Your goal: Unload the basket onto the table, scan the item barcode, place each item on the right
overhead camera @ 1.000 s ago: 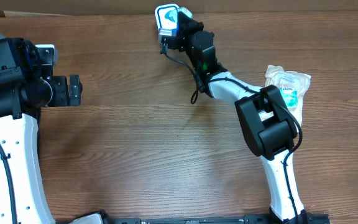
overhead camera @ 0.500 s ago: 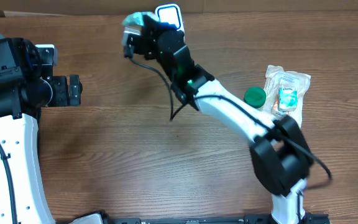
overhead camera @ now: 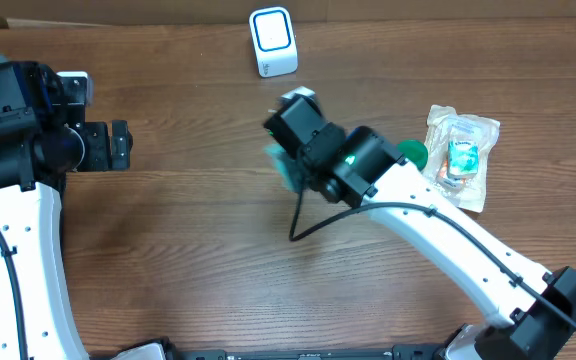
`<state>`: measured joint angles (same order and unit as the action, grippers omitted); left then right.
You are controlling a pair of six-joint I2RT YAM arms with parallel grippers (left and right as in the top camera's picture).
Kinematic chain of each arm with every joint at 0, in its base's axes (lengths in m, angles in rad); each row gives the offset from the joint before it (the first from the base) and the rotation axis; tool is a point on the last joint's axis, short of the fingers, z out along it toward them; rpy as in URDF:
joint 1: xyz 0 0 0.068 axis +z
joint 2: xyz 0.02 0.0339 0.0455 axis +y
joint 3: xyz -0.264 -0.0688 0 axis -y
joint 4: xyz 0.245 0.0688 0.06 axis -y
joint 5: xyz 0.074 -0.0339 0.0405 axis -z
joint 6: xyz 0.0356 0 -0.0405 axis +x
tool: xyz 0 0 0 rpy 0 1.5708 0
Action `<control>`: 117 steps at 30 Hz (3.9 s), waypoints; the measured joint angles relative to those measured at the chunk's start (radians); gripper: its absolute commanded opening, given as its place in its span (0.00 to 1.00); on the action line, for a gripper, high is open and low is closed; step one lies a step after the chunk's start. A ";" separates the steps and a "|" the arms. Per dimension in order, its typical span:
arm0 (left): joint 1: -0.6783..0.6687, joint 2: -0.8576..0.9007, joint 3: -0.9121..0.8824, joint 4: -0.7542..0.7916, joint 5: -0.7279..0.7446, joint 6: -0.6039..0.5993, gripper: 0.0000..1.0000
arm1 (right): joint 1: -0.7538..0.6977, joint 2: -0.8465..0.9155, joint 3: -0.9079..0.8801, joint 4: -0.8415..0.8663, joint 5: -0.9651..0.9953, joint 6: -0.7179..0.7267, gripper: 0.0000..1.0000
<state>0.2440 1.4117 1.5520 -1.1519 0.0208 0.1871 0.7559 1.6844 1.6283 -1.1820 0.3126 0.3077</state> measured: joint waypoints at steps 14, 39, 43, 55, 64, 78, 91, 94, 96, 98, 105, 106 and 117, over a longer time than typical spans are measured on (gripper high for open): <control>0.000 0.000 0.000 0.000 0.000 0.000 1.00 | -0.370 0.002 -0.308 -0.057 -0.029 0.563 0.06; 0.000 0.000 0.000 0.000 0.000 0.000 1.00 | -0.247 -0.269 -0.002 -0.349 -0.063 0.397 1.00; 0.000 0.000 0.000 0.000 0.000 0.000 1.00 | -0.231 -0.431 0.079 -0.412 -0.072 0.389 1.00; 0.000 0.000 0.000 0.000 0.000 0.000 1.00 | -0.231 -0.717 0.089 -0.513 -0.055 0.328 1.00; 0.000 0.000 0.000 0.000 0.000 0.000 1.00 | -0.354 -0.914 0.001 -0.423 0.013 0.205 1.00; 0.000 0.000 0.000 0.000 0.000 0.000 1.00 | -0.569 -1.302 -0.810 0.481 -0.096 -0.002 1.00; 0.000 0.000 0.000 0.001 0.000 0.000 1.00 | -0.645 -1.665 -1.542 1.034 -0.339 -0.040 1.00; 0.000 0.000 0.000 0.000 0.000 0.000 1.00 | -0.645 -1.669 -1.566 1.054 -0.338 -0.040 1.00; 0.000 0.000 0.000 0.000 0.000 0.000 1.00 | -0.645 -1.668 -1.588 1.101 -0.332 -0.040 1.00; 0.000 0.000 0.000 0.000 0.000 0.000 0.99 | -0.645 -1.670 -1.602 1.124 -0.327 -0.041 1.00; 0.000 0.000 0.000 0.000 0.000 0.000 1.00 | -0.645 -1.670 -1.609 1.095 -0.322 -0.042 1.00; 0.000 0.000 0.000 0.000 0.000 0.000 1.00 | -0.645 -1.670 -1.609 1.094 -0.323 -0.043 1.00; 0.000 0.000 0.000 0.000 0.000 0.000 1.00 | -0.645 -1.670 -1.609 1.095 -0.341 -0.043 1.00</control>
<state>0.2440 1.4117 1.5520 -1.1519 0.0212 0.1871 0.1112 0.0139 0.0189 -0.0868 -0.0288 0.2649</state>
